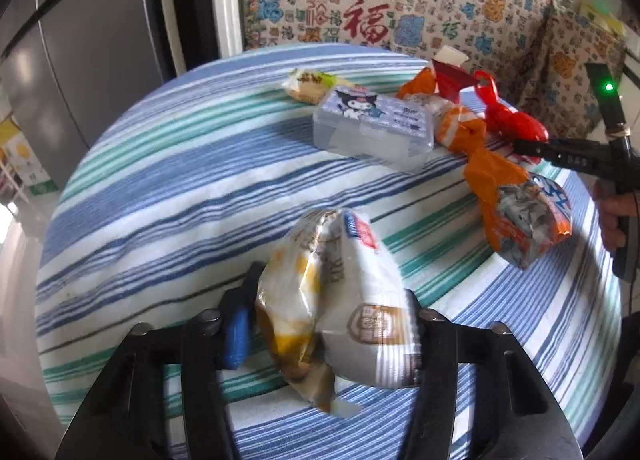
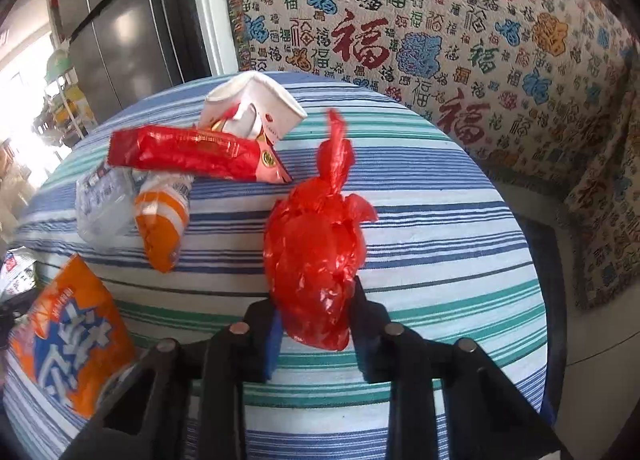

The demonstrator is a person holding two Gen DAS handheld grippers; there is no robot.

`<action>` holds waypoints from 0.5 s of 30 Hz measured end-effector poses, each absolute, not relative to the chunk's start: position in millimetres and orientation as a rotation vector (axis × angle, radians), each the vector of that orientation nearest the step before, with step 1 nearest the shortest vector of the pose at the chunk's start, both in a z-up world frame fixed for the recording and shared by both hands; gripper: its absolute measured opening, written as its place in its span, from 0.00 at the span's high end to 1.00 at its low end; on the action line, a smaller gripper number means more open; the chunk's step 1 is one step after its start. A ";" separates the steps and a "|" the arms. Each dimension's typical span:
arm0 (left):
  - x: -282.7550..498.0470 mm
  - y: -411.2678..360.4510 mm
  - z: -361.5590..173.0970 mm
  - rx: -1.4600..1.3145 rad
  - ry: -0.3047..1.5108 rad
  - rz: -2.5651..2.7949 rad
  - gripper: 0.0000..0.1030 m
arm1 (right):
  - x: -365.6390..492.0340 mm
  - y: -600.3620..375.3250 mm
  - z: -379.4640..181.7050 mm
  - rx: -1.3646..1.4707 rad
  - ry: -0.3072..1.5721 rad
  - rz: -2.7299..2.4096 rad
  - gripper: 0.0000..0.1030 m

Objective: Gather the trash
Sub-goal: 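Lift the red plastic bag with the right tool while the left tool holds the bread bag, then carry both bags over the blue wastebasket and open the left tool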

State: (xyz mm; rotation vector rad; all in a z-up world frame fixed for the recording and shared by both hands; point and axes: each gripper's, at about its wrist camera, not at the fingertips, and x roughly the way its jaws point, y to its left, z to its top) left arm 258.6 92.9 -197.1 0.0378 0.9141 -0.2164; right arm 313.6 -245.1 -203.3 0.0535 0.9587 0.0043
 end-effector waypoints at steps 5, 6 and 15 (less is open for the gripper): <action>258.9 104.4 -190.1 -0.030 0.892 -0.199 0.58 | 299.0 -253.1 -181.6 0.089 0.910 0.019 0.74; 257.9 106.6 -187.8 -0.041 0.882 -0.191 0.59 | 294.6 -255.8 -178.7 0.101 0.905 0.023 0.74; 251.9 122.0 -171.0 -0.127 0.817 -0.150 0.61 | 266.5 -263.3 -167.3 0.109 0.898 0.024 0.74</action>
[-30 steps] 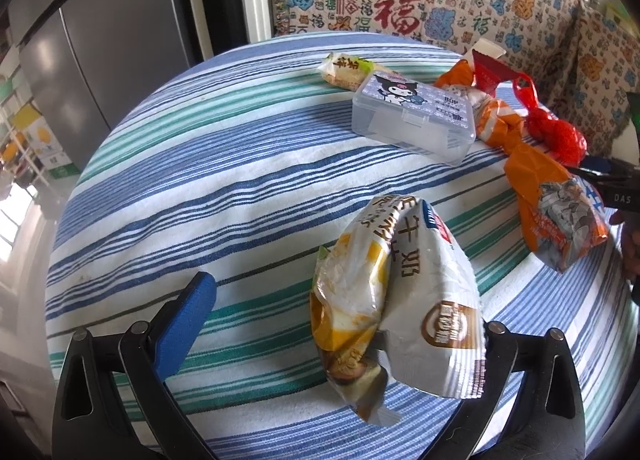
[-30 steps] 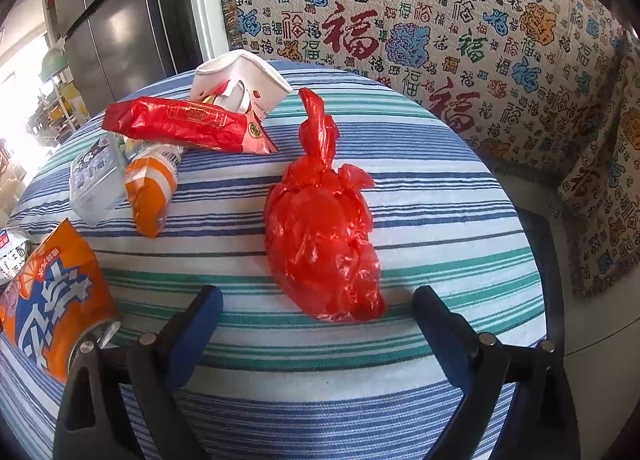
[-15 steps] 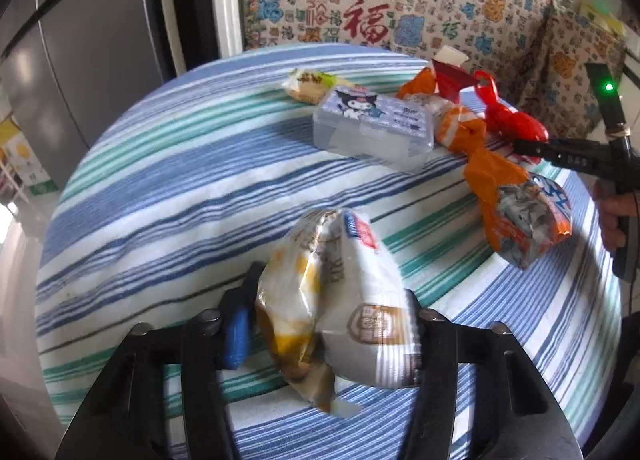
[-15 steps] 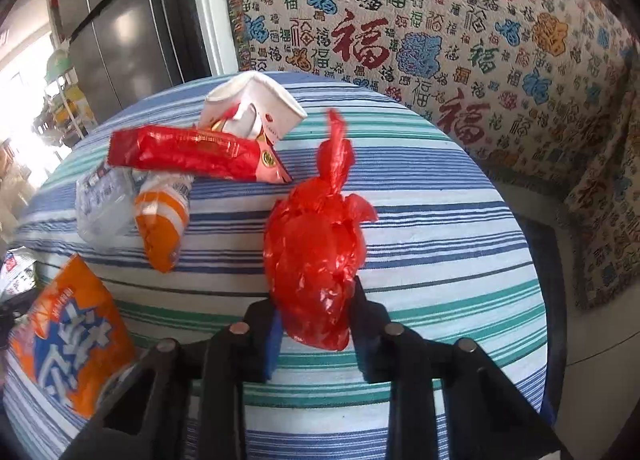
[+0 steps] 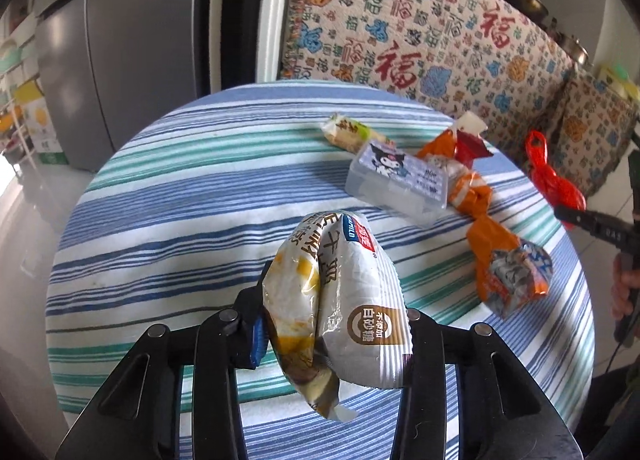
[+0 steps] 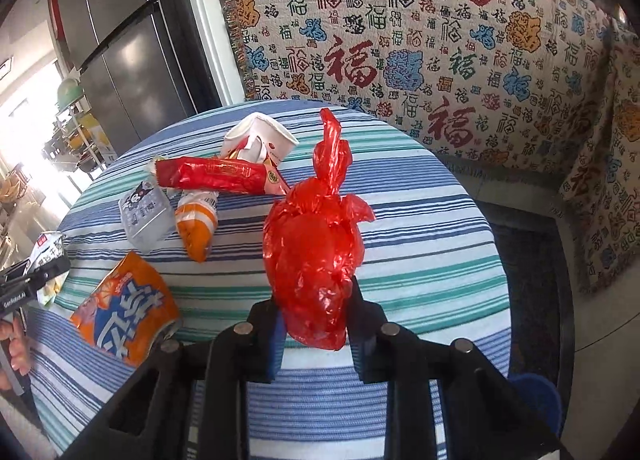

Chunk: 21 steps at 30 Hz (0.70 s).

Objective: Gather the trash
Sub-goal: 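Carry both bags over the blue wastebasket and open the left tool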

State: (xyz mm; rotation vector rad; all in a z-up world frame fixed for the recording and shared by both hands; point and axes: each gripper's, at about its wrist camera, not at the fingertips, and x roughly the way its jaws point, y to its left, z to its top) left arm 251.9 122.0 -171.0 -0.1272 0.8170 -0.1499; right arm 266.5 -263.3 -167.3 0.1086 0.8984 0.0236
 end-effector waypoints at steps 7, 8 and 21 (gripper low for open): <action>238.3 125.6 -160.9 -0.143 0.772 -0.147 0.64 | 241.6 -264.5 -159.9 0.084 0.888 0.034 0.74; 236.8 124.7 -159.9 -0.141 0.769 -0.151 0.65 | 237.9 -265.7 -159.1 0.086 0.887 0.035 0.74; 203.0 63.0 -115.5 -0.086 0.694 -0.303 0.68 | 159.0 -325.0 -117.7 0.114 0.809 -0.054 0.74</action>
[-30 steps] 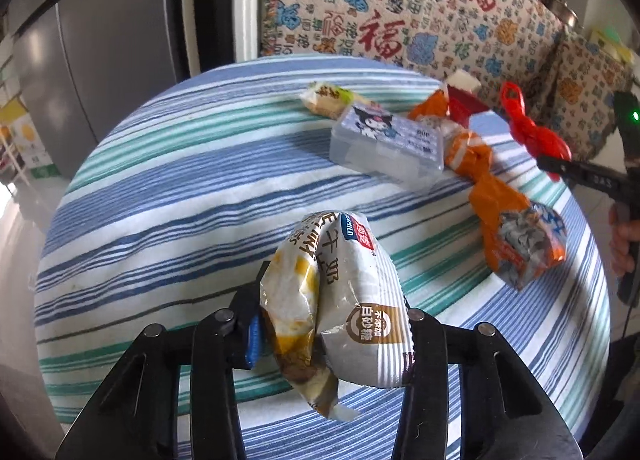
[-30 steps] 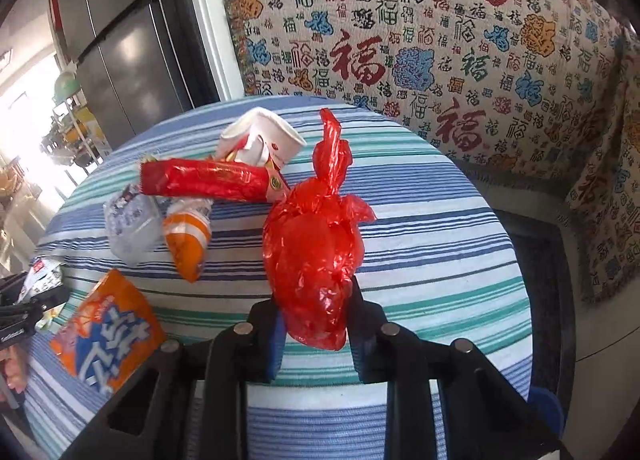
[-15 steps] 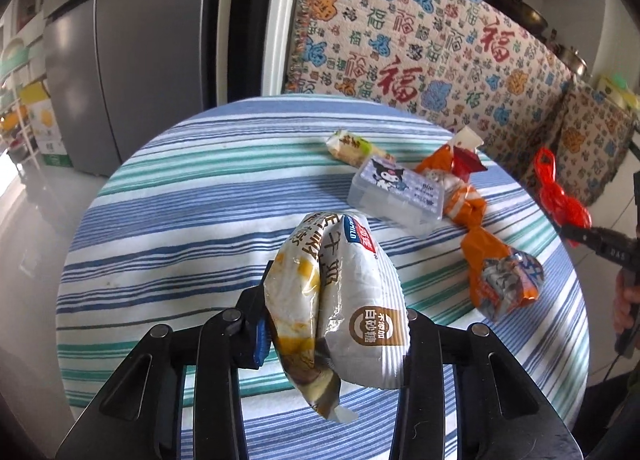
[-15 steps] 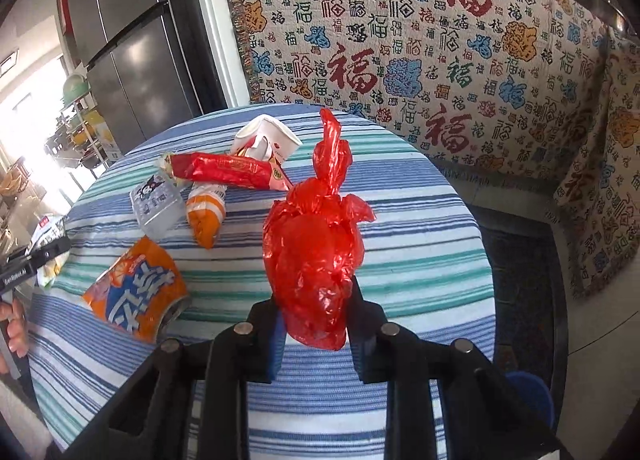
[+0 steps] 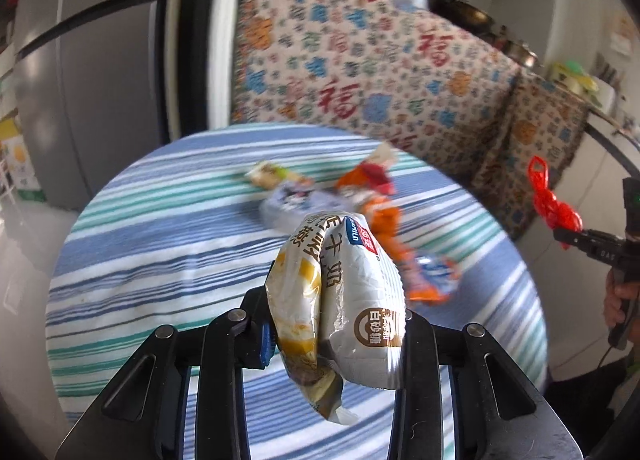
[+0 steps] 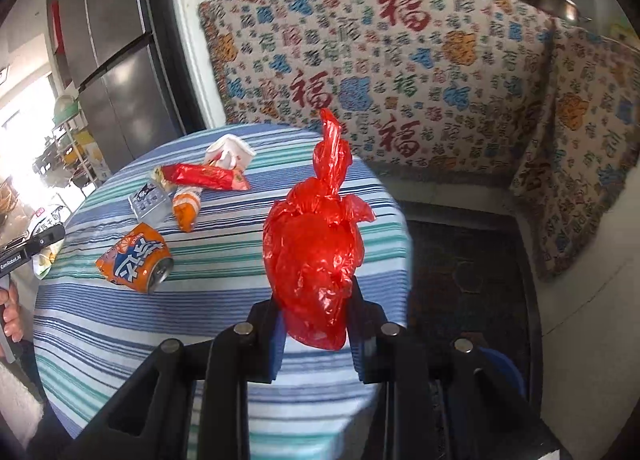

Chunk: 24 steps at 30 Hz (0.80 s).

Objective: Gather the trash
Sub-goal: 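Carry both bags over the blue wastebasket and open the left tool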

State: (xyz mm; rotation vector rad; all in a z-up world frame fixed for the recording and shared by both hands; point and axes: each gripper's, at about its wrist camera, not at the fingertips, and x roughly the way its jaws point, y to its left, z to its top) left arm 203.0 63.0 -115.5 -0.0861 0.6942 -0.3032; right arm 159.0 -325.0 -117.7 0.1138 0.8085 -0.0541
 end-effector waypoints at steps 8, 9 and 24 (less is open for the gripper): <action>176.5 -73.8 -71.1 -0.020 0.665 -0.600 0.67 | 73.5 -409.4 -114.9 0.172 0.814 -0.224 0.74; 173.1 -95.5 -68.3 -0.011 0.667 -0.643 0.67 | 62.4 -420.2 -120.2 0.172 0.832 -0.255 0.74; 168.3 -325.4 -132.6 0.118 0.797 -0.938 0.67 | -0.7 -511.8 -178.2 0.297 0.941 -0.400 0.74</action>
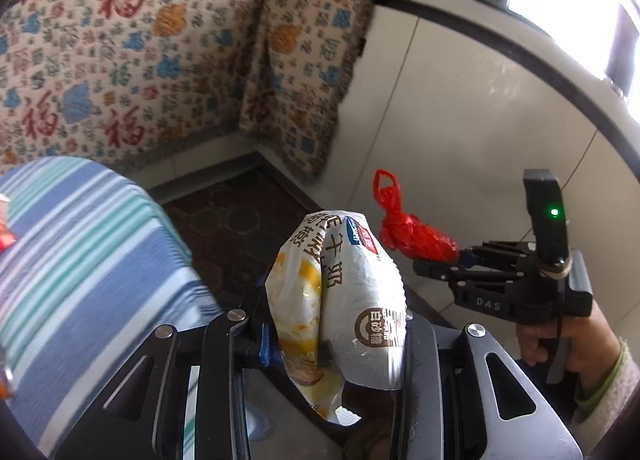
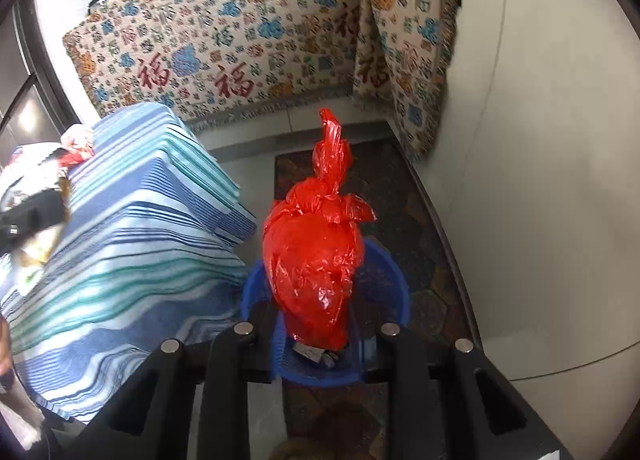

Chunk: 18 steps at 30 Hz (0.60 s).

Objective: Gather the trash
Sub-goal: 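Carry both bags over the blue wastebasket and open the left tool, then open the right tool to drop the red plastic bag into the wastebasket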

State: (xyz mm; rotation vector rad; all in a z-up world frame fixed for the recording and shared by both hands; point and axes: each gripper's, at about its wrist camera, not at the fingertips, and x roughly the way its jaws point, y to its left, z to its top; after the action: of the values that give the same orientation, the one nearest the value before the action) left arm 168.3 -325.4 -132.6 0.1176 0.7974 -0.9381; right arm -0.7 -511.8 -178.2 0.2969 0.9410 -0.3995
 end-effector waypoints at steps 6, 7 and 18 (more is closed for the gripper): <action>186.1 -381.7 -169.9 0.106 0.886 -0.956 0.66 | -10.9 -533.6 -199.2 0.330 0.981 -0.415 0.74; 187.4 -386.4 -173.9 0.107 0.896 -0.957 0.66 | -11.3 -536.3 -203.6 0.336 0.989 -0.411 0.74; 202.9 -432.0 -215.2 0.131 0.926 -0.944 0.30 | -1.1 -549.6 -237.5 0.317 1.034 -0.389 0.62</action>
State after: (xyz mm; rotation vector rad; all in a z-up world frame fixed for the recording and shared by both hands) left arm 202.9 -432.0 -215.2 0.1311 0.9262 -0.9439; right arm -1.1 -549.6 -237.5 0.3173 1.0337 -0.3888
